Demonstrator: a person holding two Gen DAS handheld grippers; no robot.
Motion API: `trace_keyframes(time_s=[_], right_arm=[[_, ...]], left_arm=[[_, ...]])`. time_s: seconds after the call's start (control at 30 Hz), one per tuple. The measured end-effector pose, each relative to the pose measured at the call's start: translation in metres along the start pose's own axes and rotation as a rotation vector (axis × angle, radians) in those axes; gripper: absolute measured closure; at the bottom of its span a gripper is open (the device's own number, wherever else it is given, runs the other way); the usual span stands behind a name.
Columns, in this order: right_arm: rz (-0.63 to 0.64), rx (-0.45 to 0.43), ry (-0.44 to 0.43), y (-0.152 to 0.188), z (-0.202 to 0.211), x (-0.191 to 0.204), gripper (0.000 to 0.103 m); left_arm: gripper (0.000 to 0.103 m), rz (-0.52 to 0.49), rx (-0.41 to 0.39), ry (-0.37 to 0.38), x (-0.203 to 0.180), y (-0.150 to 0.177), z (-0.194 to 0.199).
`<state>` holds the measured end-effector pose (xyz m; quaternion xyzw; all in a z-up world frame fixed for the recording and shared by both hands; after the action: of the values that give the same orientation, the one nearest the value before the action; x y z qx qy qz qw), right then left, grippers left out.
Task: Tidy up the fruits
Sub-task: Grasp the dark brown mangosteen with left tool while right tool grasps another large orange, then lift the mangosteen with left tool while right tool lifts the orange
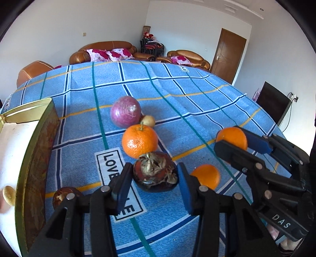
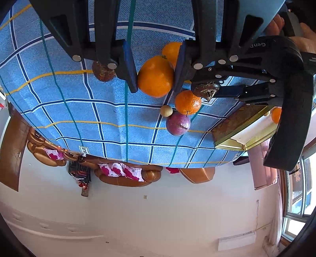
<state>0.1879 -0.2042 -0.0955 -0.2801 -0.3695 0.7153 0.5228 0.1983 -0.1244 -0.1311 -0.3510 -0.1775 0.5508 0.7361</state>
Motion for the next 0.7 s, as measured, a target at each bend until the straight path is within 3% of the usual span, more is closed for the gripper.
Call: trace_keyframes(time_s=[0.7], right_arm=[[0.016, -0.088, -0.034, -0.006, 0.018, 0.006, 0.065]], left_arm=[[0.056, -0.028, -0.214, -0.078, 0.004, -0.016, 0.041]])
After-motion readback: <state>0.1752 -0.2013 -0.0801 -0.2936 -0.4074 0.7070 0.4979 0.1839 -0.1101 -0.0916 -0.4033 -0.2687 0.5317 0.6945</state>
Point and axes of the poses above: each gripper's, at about its wrist camera, not at the fingertips, and z roughly against the way its jaws point, x to its left, y to its underside, the point moved 9 cm from there along -z, roughly the way its jaws point, and after that the axes turned 3 degrees about -y, right-handed, at the moved point
